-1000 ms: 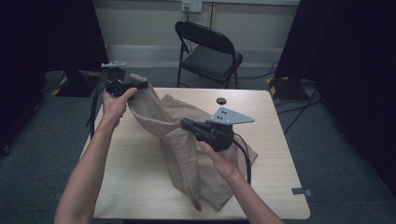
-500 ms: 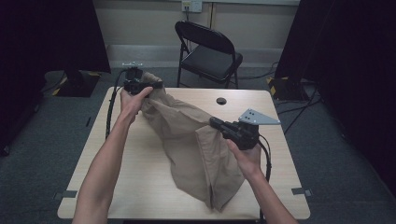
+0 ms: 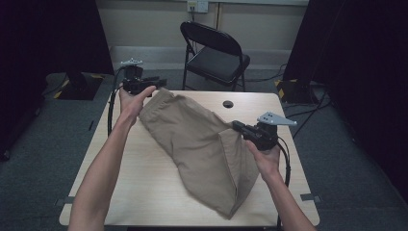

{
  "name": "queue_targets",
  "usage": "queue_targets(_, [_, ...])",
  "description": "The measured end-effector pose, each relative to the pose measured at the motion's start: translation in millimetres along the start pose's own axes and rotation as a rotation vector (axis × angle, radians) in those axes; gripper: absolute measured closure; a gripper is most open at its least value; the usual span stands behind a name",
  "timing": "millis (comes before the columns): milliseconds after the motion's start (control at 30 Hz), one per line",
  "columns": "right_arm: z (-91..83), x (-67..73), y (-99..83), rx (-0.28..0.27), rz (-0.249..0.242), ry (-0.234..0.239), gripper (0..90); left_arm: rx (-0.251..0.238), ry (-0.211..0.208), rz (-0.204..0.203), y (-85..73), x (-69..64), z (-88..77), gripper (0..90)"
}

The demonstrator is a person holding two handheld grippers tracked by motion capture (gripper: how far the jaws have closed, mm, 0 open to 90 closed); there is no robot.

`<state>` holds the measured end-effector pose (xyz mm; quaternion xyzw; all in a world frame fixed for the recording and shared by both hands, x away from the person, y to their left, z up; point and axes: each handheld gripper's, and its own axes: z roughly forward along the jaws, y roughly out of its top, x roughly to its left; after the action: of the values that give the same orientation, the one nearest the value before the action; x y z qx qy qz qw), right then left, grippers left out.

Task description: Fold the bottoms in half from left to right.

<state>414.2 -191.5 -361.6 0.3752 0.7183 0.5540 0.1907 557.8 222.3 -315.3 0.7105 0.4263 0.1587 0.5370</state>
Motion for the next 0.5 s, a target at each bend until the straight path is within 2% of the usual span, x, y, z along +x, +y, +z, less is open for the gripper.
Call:
queue_targets(167, [4.1, -7.3, -5.6, 0.021, 0.016, -0.012, 90.0, -0.012, -0.013, 0.021, -6.9, -4.7, -9.1, 50.6])
queue_targets(233, [6.8, -14.7, -12.5, 0.041, 0.025, -0.027, 90.0, 0.018, -0.013, 0.050, -14.5, -8.9, -12.7, 49.1])
queue_targets(333, [6.6, -20.3, -17.4, 0.050, 0.039, -0.033, 89.9, 0.011, -0.023, 0.044, -20.7, -10.4, -15.7, 48.8])
queue_targets(367, [6.5, -22.6, -18.9, 0.055, 0.043, -0.031, 89.9, 0.025, -0.047, 0.028, -23.4, -9.5, -16.6, 48.6])
queue_targets(433, [5.1, -29.9, -23.0, 0.064, 0.052, -0.041, 89.8, 0.033, -0.026, 0.041, -28.7, -10.1, -21.7, 48.1])
queue_targets(500, [5.0, -31.1, -24.0, 0.066, 0.051, -0.041, 89.7, 0.035, -0.023, 0.041, -30.9, -9.0, -24.5, 48.1])
